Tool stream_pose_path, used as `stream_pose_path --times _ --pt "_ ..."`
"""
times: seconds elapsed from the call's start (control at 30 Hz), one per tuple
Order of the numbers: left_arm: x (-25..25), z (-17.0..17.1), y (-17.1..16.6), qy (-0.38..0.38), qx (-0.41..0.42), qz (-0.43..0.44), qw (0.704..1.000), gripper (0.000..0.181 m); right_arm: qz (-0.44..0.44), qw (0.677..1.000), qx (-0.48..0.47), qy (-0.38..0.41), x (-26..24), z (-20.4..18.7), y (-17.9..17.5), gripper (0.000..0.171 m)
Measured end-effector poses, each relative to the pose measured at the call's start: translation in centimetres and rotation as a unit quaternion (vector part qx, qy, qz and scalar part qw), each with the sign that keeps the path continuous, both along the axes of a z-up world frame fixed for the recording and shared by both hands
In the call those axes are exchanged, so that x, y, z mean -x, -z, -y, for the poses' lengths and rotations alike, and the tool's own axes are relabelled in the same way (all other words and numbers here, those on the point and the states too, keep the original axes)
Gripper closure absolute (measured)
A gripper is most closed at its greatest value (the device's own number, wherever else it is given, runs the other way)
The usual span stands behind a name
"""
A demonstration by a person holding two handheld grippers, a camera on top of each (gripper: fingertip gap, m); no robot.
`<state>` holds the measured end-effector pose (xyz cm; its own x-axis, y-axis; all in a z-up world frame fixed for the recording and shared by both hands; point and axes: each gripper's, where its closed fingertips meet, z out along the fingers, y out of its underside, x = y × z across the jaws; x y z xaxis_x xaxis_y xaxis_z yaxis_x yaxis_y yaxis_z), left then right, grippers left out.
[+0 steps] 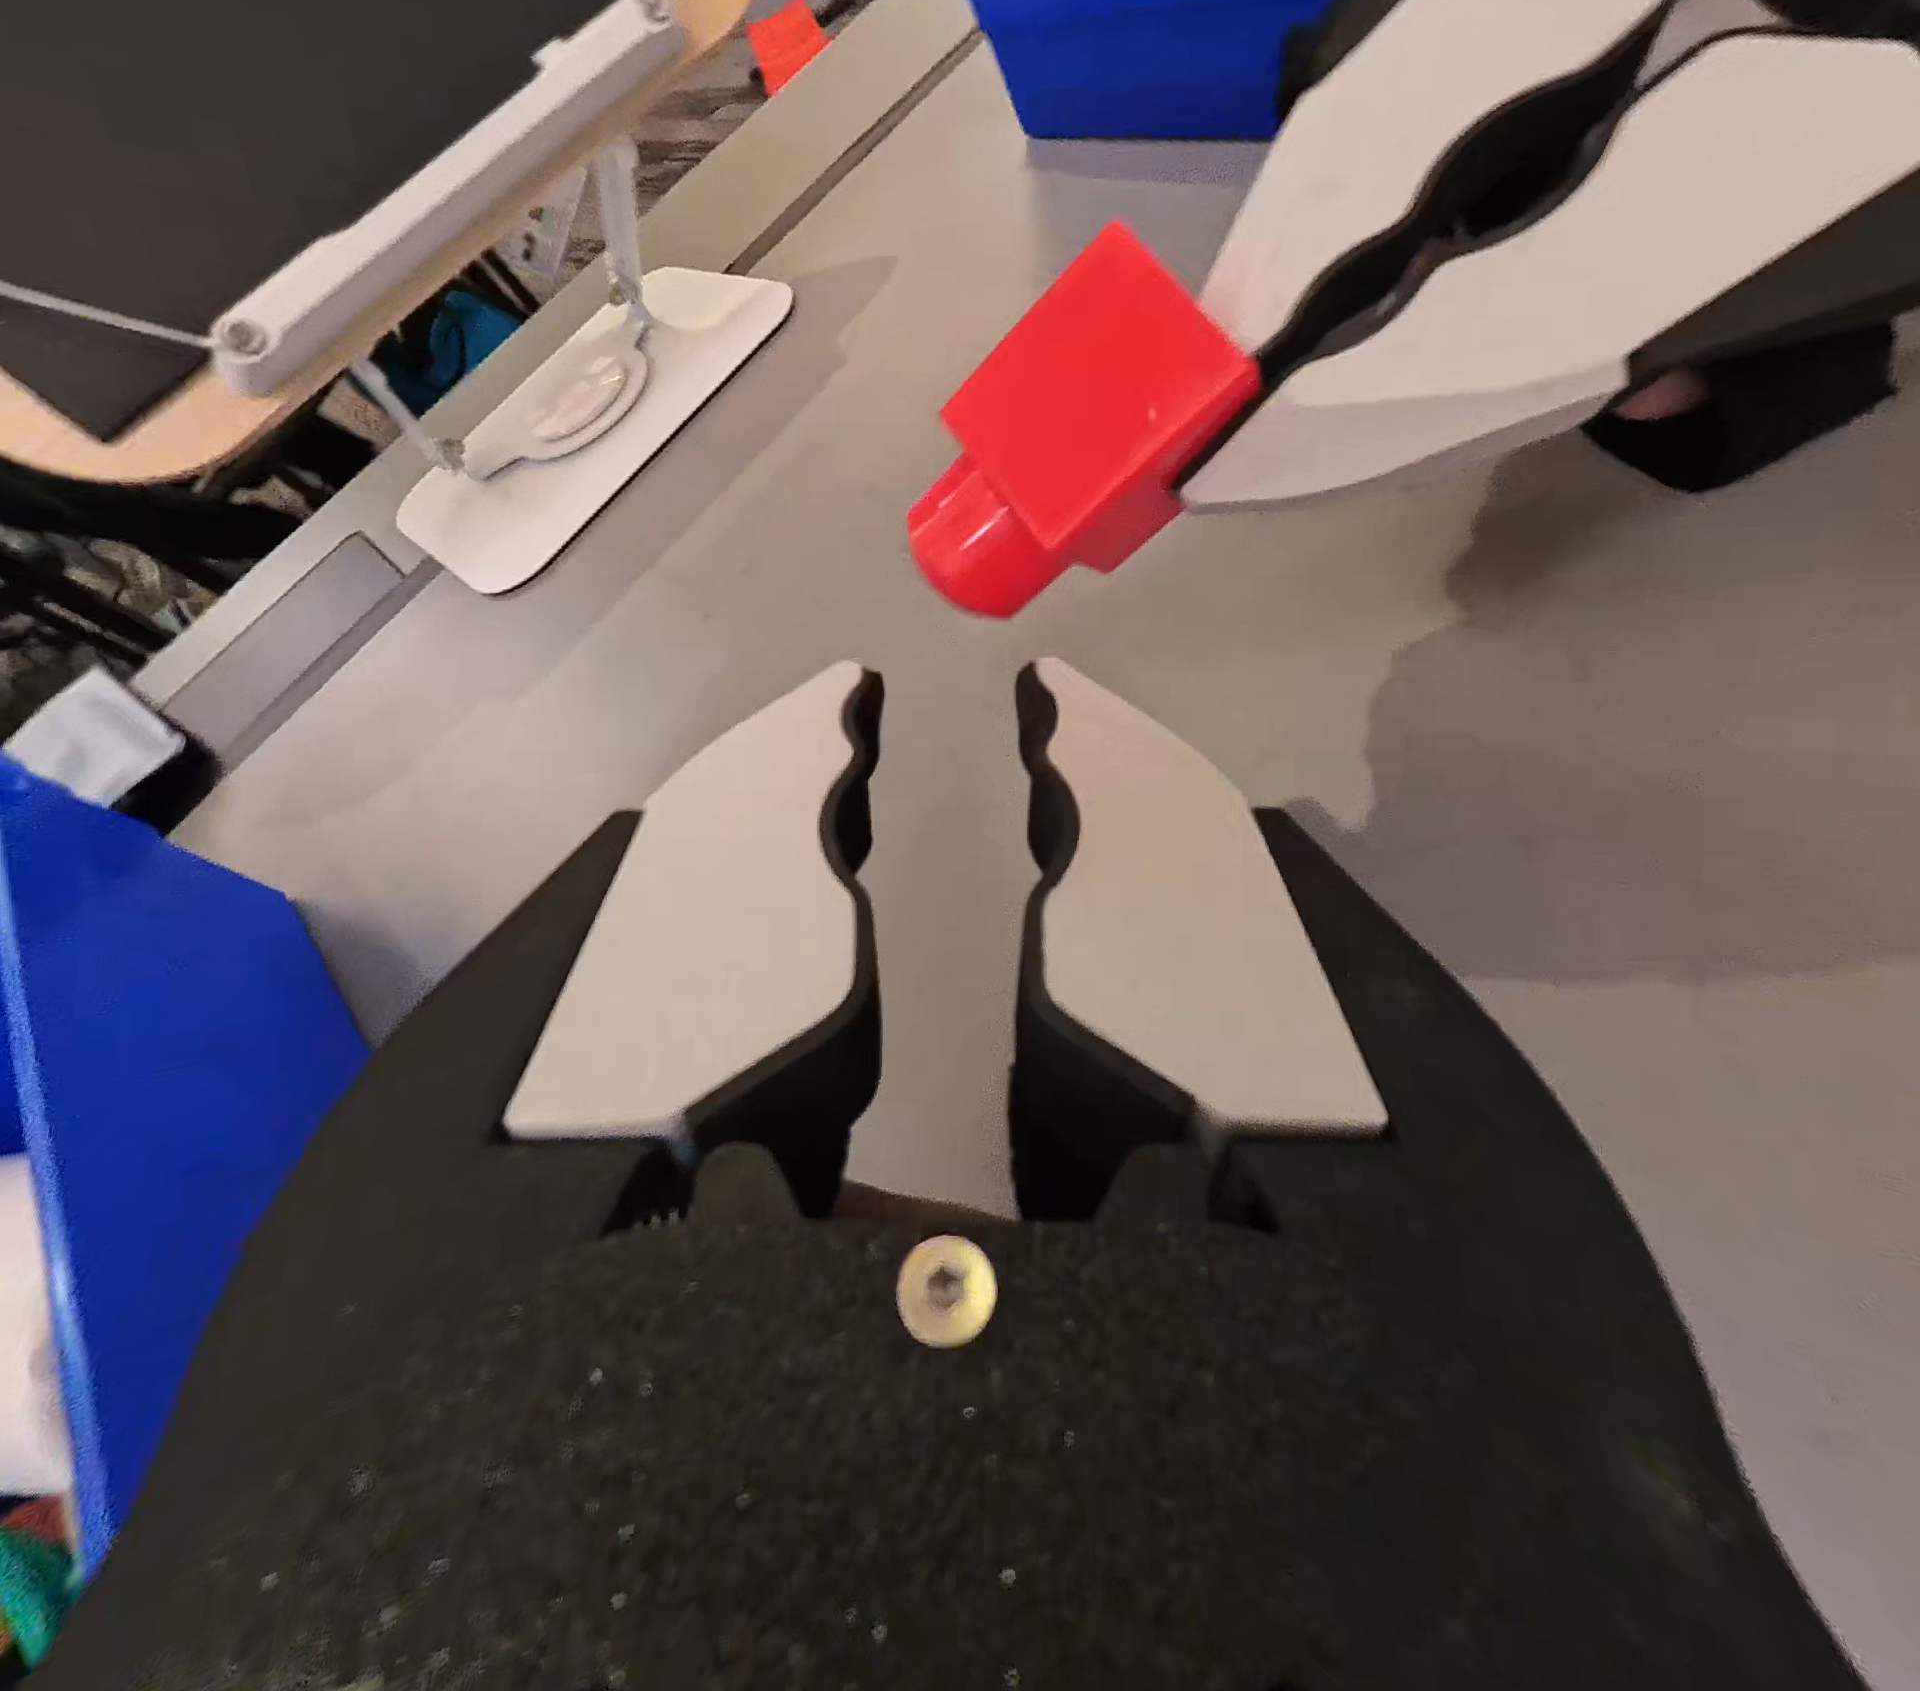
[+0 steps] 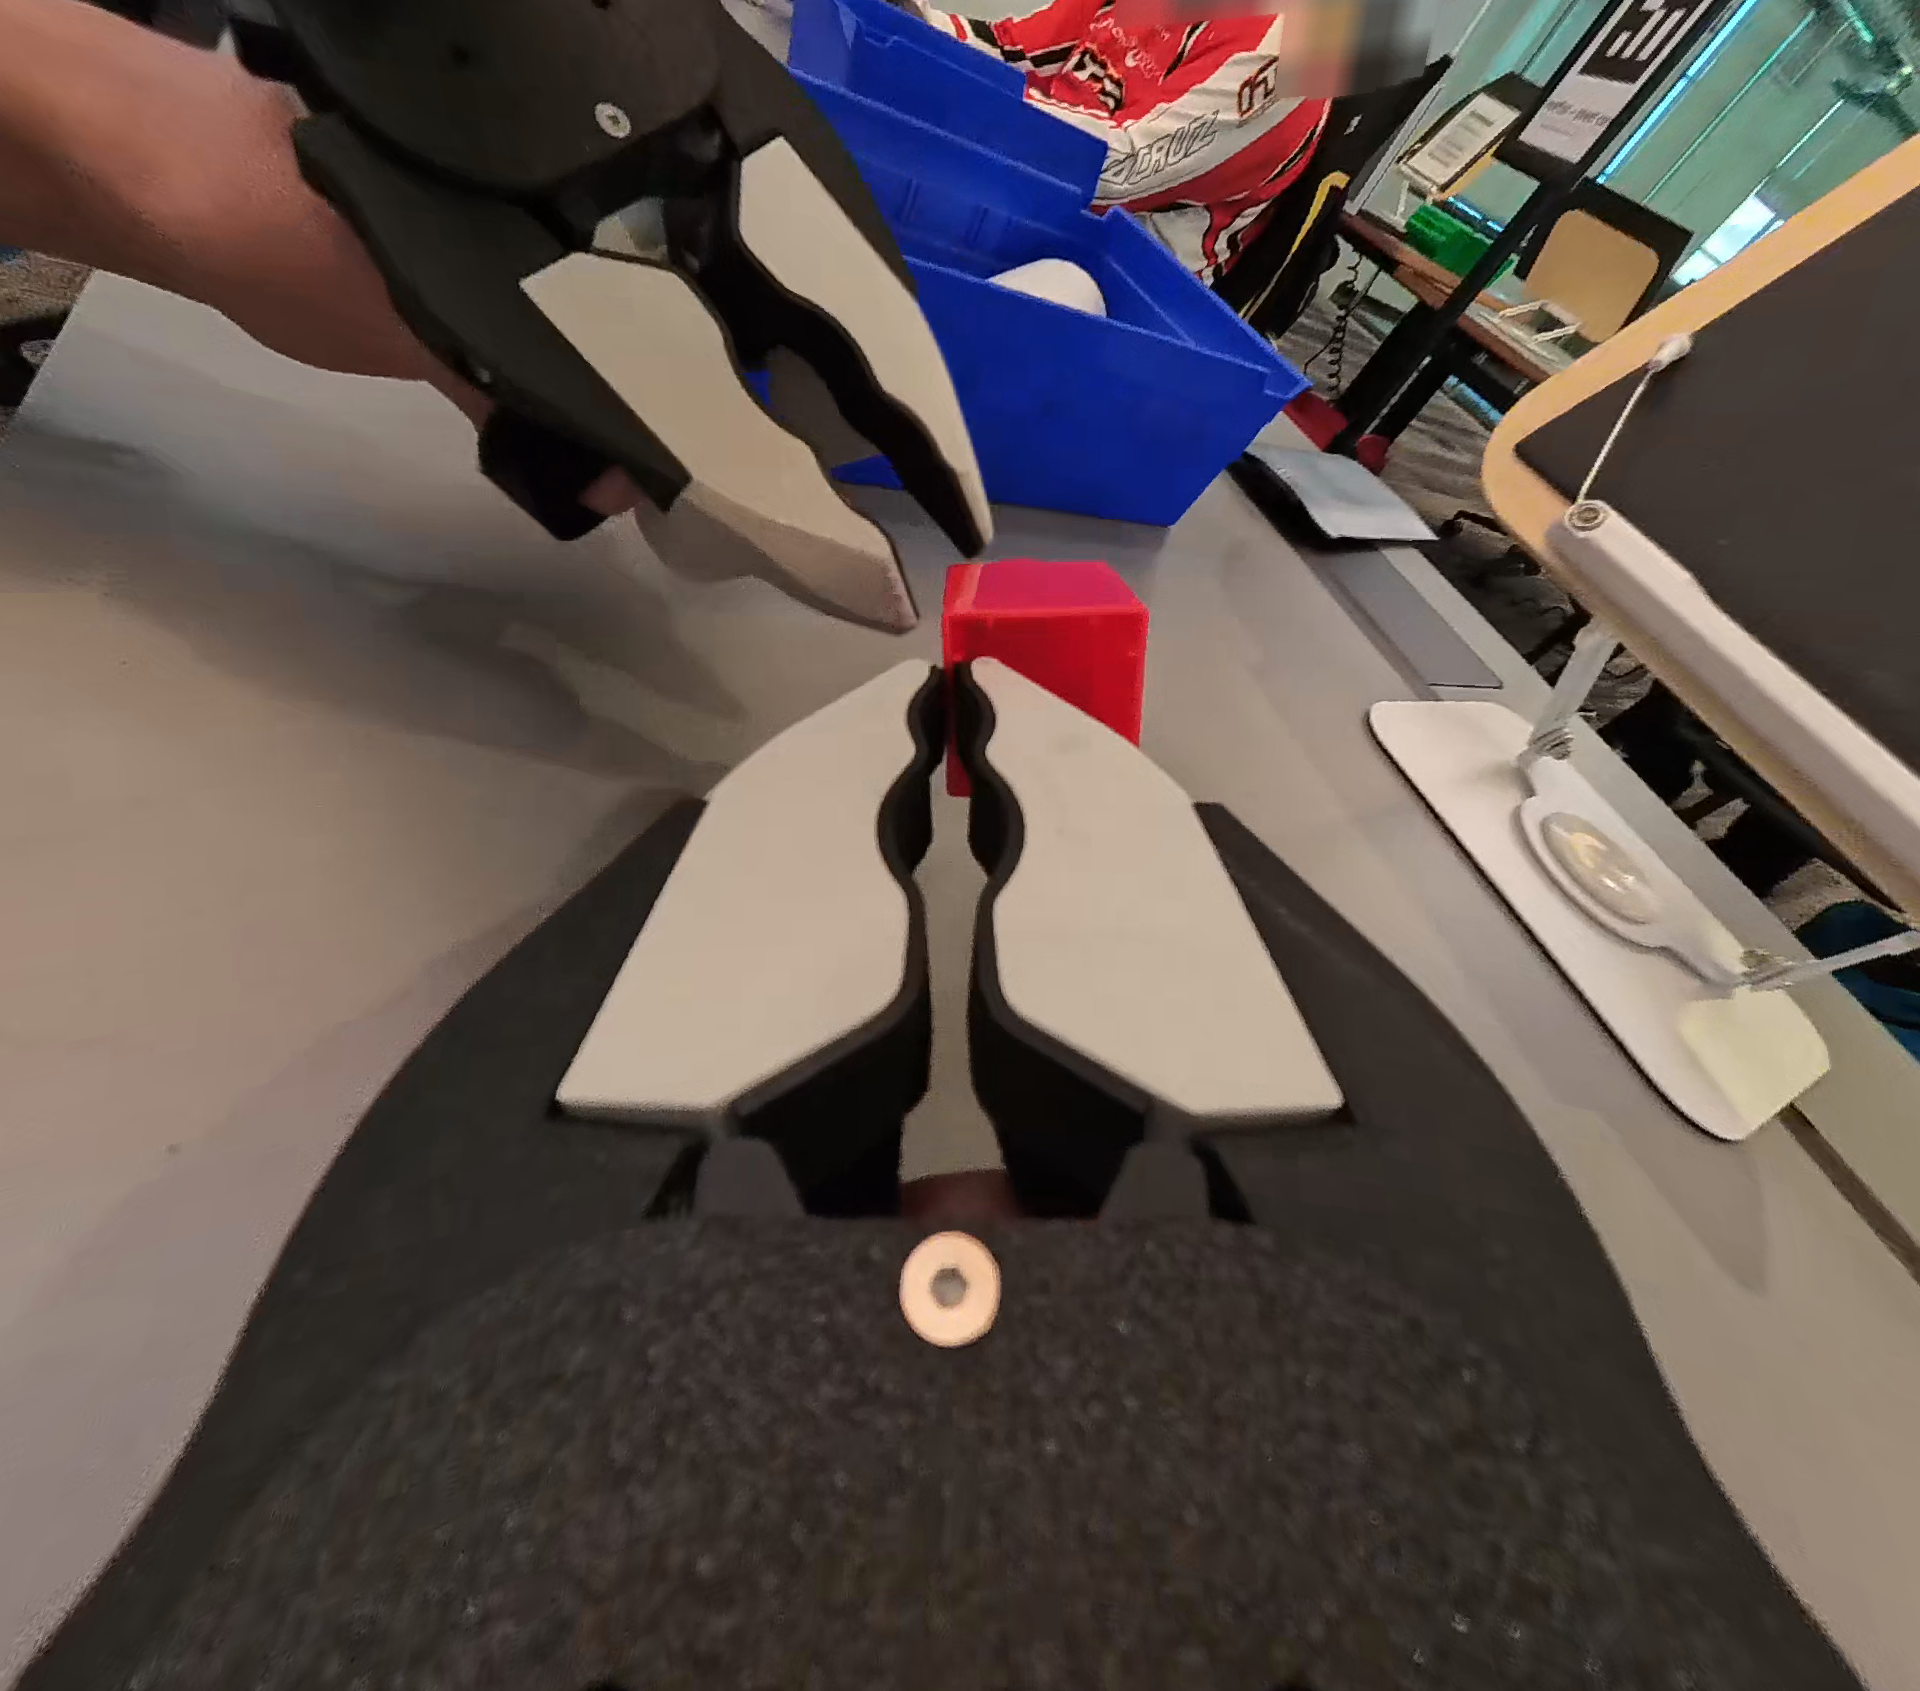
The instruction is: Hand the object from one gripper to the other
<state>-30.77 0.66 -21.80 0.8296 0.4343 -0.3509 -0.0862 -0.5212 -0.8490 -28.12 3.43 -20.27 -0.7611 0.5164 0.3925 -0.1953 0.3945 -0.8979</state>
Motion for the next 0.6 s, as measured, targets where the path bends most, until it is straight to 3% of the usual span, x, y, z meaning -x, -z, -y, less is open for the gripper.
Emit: stream_pose_path --times 0.2,0.3,0.37,0.43,0.5,0.6 --pt "0.1 0.4 -1.4 0.013 -0.074 0.053 0.996 0.151 0.020 0.999 0.036 0.007 0.8 -1.0 -0.7 0.171" --pt "-1.2 -0.3 -3.0 0.063 -0.143 0.097 0.983 0.130 0.160 0.972 0.161 -0.064 0.0 -0.5 -1.2 0.171" --pt "-2.3 -0.6 -4.6 0.105 -0.192 0.099 0.971 0.121 0.288 0.911 0.266 -0.126 -0.7 -0.1 -2.2 0.171" --pt "-3.6 -0.8 -5.3 0.146 -0.204 0.111 0.962 0.112 0.386 0.830 0.357 -0.185 -1.4 0.0 -3.6 0.171" --pt "-4.0 -0.9 -5.7 0.156 -0.203 0.088 0.963 0.109 0.494 0.729 0.408 -0.242 -2.2 0.3 -4.4 0.171" --pt "-4.2 -1.1 -4.9 0.152 -0.152 0.046 0.975 0.115 0.592 0.613 0.441 -0.281 -2.8 0.8 -4.6 0.171"
